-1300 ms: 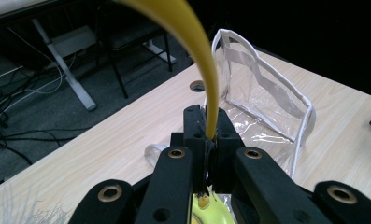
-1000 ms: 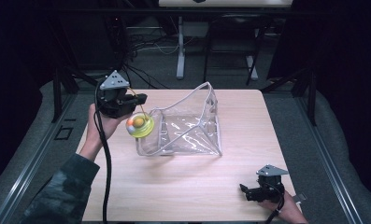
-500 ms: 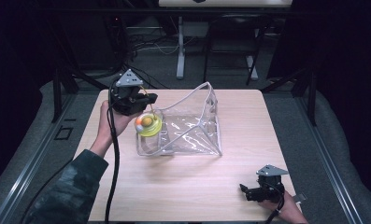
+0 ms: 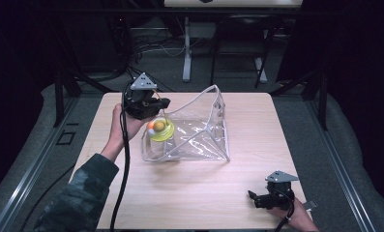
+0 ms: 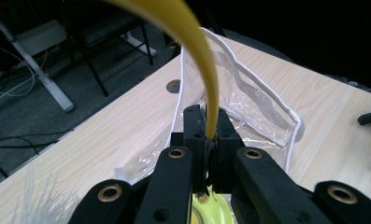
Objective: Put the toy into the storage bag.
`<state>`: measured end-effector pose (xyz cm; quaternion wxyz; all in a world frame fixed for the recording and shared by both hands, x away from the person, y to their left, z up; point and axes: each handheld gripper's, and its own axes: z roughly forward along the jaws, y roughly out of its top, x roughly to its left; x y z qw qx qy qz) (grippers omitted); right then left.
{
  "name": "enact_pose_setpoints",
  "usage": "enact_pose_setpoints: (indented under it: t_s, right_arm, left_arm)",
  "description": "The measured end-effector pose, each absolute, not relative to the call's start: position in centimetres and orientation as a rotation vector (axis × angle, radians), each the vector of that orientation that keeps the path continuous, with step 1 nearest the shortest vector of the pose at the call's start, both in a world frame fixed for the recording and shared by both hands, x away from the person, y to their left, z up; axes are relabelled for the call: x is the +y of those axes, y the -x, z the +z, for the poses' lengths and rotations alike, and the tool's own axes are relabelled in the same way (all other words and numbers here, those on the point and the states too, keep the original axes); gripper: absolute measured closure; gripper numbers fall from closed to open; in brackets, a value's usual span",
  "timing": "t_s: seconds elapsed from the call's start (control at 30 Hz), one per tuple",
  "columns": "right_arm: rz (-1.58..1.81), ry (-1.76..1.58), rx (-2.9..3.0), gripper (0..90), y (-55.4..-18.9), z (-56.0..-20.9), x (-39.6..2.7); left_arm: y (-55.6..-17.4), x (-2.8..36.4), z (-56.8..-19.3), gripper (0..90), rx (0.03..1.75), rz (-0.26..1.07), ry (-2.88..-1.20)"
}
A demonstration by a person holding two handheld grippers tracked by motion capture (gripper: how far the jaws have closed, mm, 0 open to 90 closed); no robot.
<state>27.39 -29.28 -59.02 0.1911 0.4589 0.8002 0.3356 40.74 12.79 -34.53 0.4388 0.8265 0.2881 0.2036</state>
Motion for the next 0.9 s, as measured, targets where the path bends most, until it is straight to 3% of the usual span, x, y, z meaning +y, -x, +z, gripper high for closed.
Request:
enact_pose_setpoints:
  t_s: [0.9]
  right_arm:
    - [0.944, -1.288, 2.248, 0.0, -27.4, -59.0, -29.3]
  left_arm:
    - [-42.2, 10.4, -37.0, 88.1, 0.703, 0.435, -2.053]
